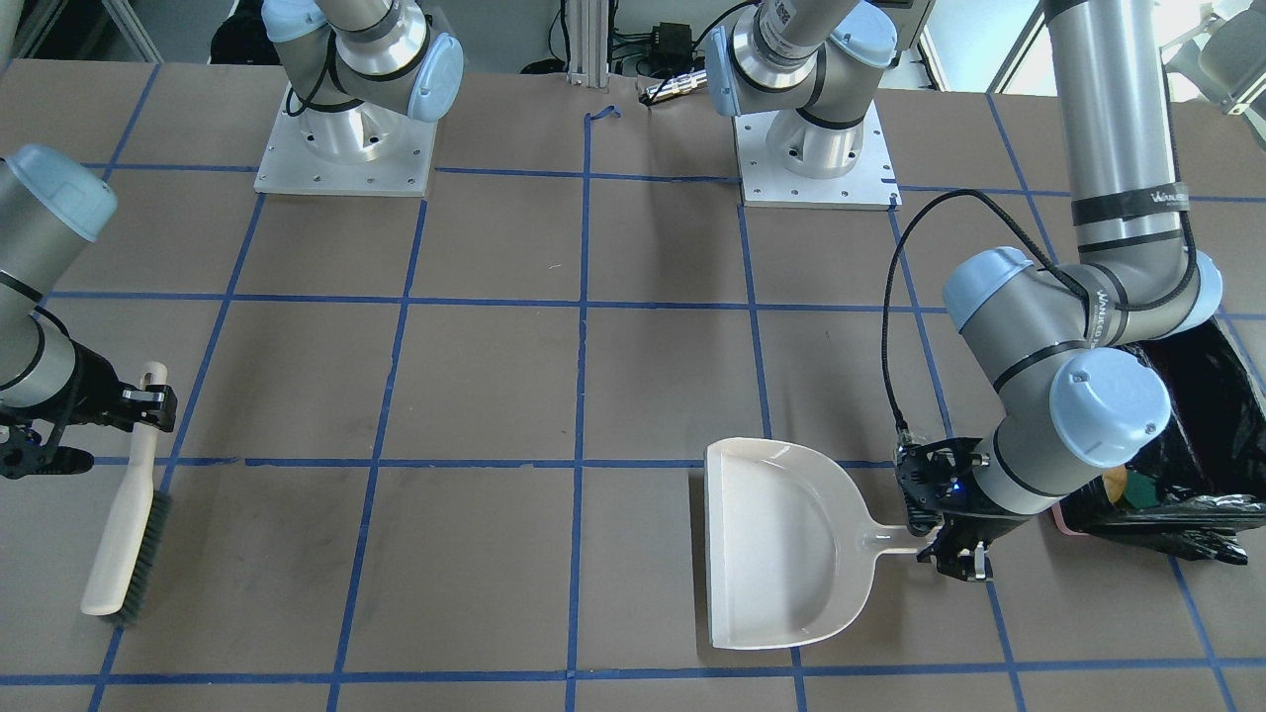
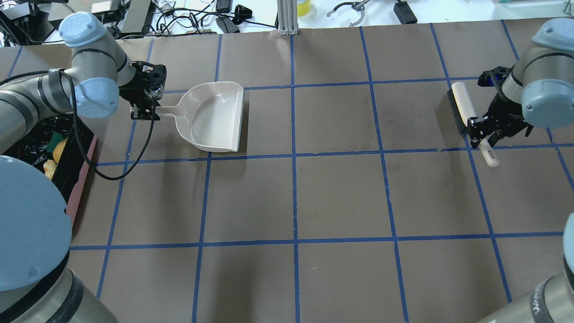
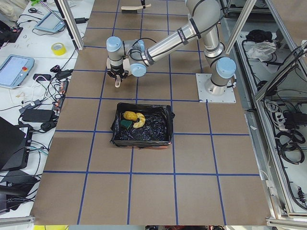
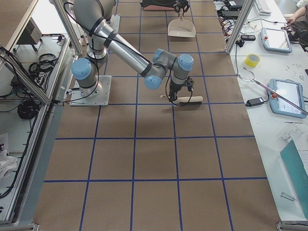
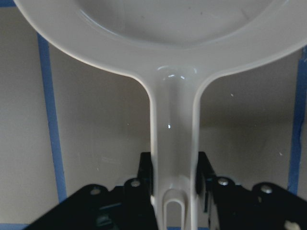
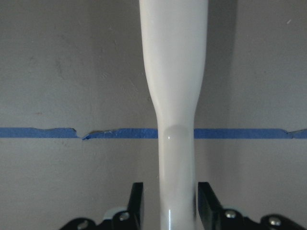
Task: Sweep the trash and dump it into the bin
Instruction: 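Lower the brush with the right gripper and set the dustpan down with the left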
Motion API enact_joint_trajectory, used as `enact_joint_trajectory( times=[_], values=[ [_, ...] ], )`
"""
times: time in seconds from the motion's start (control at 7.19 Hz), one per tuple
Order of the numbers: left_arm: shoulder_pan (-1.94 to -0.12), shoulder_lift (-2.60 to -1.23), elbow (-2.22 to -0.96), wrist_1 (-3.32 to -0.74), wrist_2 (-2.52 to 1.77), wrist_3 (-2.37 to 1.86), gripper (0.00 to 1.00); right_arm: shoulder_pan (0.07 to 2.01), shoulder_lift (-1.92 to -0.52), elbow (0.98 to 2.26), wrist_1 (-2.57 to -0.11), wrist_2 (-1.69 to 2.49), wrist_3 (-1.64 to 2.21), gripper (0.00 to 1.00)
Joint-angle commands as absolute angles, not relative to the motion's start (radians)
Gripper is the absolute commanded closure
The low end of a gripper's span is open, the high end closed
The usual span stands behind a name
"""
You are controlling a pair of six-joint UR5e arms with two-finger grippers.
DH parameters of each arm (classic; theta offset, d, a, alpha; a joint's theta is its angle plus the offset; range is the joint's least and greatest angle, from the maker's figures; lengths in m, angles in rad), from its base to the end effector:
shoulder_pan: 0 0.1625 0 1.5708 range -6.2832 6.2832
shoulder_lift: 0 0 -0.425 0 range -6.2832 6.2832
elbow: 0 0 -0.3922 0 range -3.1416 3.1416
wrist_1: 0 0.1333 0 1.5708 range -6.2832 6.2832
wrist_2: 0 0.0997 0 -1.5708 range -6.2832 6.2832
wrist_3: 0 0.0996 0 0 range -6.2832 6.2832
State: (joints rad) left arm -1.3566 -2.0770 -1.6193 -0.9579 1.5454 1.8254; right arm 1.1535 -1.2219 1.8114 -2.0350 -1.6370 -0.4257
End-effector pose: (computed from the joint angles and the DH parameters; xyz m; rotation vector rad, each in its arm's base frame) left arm 0.0043 -0.6589 0.2340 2.2397 2.1494 -0.0809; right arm -0.1102 -0.5613 0.2328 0.0196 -3.1246 -0.2212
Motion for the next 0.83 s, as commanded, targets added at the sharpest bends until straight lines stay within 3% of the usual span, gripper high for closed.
enact_joint_trajectory(
  times=[0.0,0.28,0.42,0.56,0.7],
  values=[
    [-1.382,-2.083,-1.618,-0.945,1.59,1.81,1.0,1.152,-1.207,1.806,-2.04,-1.637,-0.428,0.35],
    [-1.384,-2.086,-1.618,-0.927,1.598,1.807,1.0,1.154,-1.207,1.802,-2.04,-1.641,-0.43,0.35],
    [-1.384,-2.089,-1.617,-0.913,1.598,1.807,0.75,1.154,-1.209,1.804,-2.04,-1.638,-0.417,0.35],
    [-1.384,-2.089,-1.618,-0.913,1.597,1.806,0.18,1.154,-1.213,1.796,-2.037,-1.637,-0.417,0.31],
    [-1.384,-2.085,-1.618,-0.911,1.591,1.801,0.0,1.154,-1.222,1.789,-2.039,-1.626,-0.417,0.26]
  ],
)
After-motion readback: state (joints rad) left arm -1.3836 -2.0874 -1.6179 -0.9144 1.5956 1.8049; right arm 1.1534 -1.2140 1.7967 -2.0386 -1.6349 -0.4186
